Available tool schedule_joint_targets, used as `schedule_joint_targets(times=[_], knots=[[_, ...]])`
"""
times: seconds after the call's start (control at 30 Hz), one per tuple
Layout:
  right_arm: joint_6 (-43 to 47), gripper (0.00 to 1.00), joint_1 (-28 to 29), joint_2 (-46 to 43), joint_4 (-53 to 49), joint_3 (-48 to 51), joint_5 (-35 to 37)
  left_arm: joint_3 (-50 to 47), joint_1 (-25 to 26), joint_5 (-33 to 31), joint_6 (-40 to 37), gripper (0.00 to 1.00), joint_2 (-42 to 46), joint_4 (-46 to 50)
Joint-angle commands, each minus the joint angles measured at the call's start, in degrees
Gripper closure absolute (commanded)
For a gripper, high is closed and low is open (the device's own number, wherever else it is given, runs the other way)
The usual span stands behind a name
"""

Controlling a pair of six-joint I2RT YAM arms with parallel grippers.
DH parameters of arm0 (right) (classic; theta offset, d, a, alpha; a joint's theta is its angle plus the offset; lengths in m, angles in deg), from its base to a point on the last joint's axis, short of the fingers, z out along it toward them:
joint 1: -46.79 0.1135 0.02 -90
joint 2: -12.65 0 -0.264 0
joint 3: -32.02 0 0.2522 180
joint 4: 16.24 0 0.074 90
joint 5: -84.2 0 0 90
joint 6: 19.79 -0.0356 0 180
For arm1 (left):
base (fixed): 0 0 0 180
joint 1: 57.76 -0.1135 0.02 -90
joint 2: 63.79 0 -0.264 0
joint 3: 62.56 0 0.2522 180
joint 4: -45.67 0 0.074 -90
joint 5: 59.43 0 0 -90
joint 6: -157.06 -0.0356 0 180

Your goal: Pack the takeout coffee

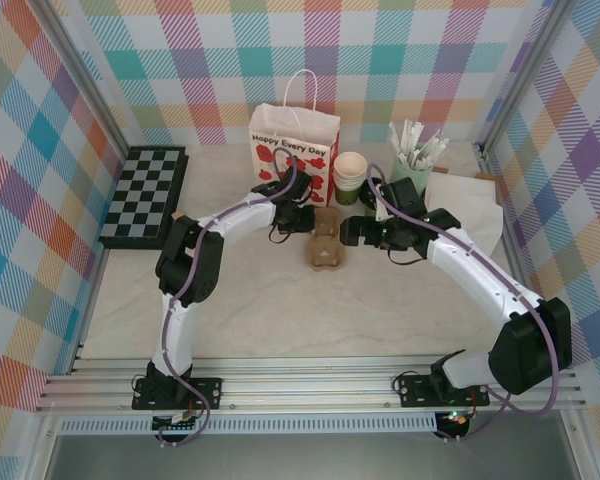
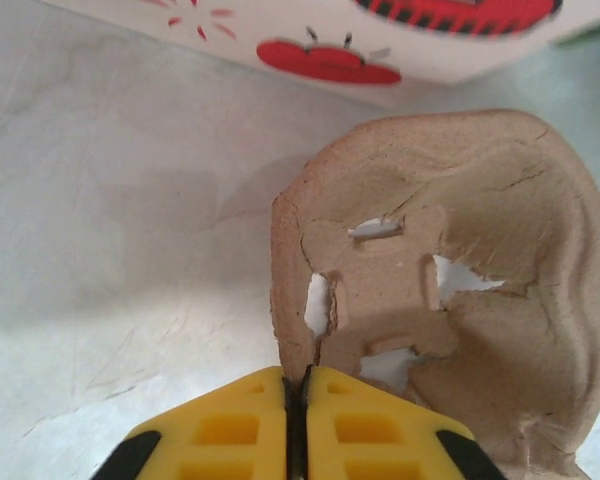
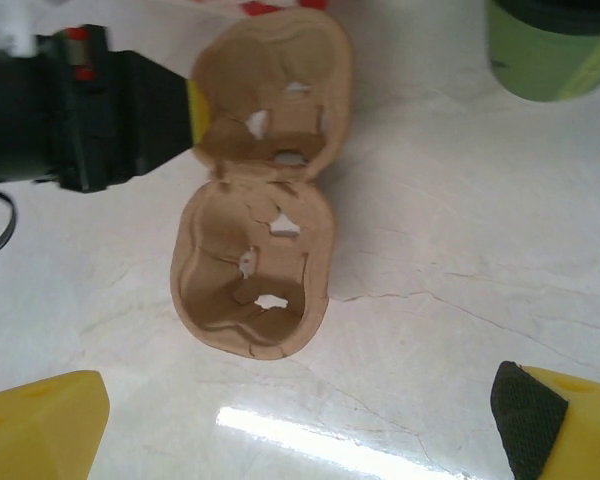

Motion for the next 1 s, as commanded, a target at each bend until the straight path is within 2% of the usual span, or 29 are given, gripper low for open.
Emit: schedule_joint_targets(times=[0.0, 0.17, 0.33, 0.47, 0.57, 0.63, 0.7, 0.8, 0.9, 0.93, 0.97], knots=[[10.86, 0.0, 1.41, -1.07, 0.61, -0.49, -7.71, -2.84, 0.18, 1.43, -8.96, 0.94, 4.89, 4.35], [19.89, 0.0, 6.32, -0.67, 0.61, 0.16, -10.62, -5.87, 0.18, 9.56, -18.44, 0.93, 7.82, 6.53], [30.46, 0.0, 8.33, -0.63, 0.05, 2.52, -16.33, -2.3, 0.9, 19.74, -26.95, 0.87, 4.77, 11.33], [34.29, 0.0, 9.34, -0.19, -0.05, 3.99, -13.65, 2.34, 1.46, 21.15, -29.59, 0.81, 1.71, 14.45], [34.12, 0.0, 9.95, 1.94, -0.13, 3.52, -11.87, 2.58, 0.13, 20.5, -27.3, 0.7, 2.96, 13.5], [33.81, 0.01, 11.03, 4.11, -0.02, 2.88, -9.97, 0.22, -1.55, 21.59, -23.79, 0.55, 6.26, 10.76], [33.99, 0.01, 12.47, 7.19, -0.13, 1.63, -7.42, -2.85, -2.78, 19.67, -21.22, 0.4, 11.02, 9.54], [31.11, 0.04, 13.7, 12.38, 0.35, -1.08, -2.18, -8.27, -3.66, 12.63, -18.22, 0.25, 18.66, 9.02], [26.9, 0.07, 13.84, 16.75, -0.19, -4.17, 1.25, -14.66, -5.09, 2.91, -12.17, 0.09, 26.48, 8.24], [24.1, 0.1, 13.85, 17.68, -0.14, -4.74, 1.46, -16.48, -5.65, -0.96, -9.62, 0.0, 28.64, 8.4], [22.9, 0.11, 14.07, 18.78, -0.14, -5.32, 1.05, -18.64, -6.38, -4.23, -7.26, 0.0, 31.15, 8.5]])
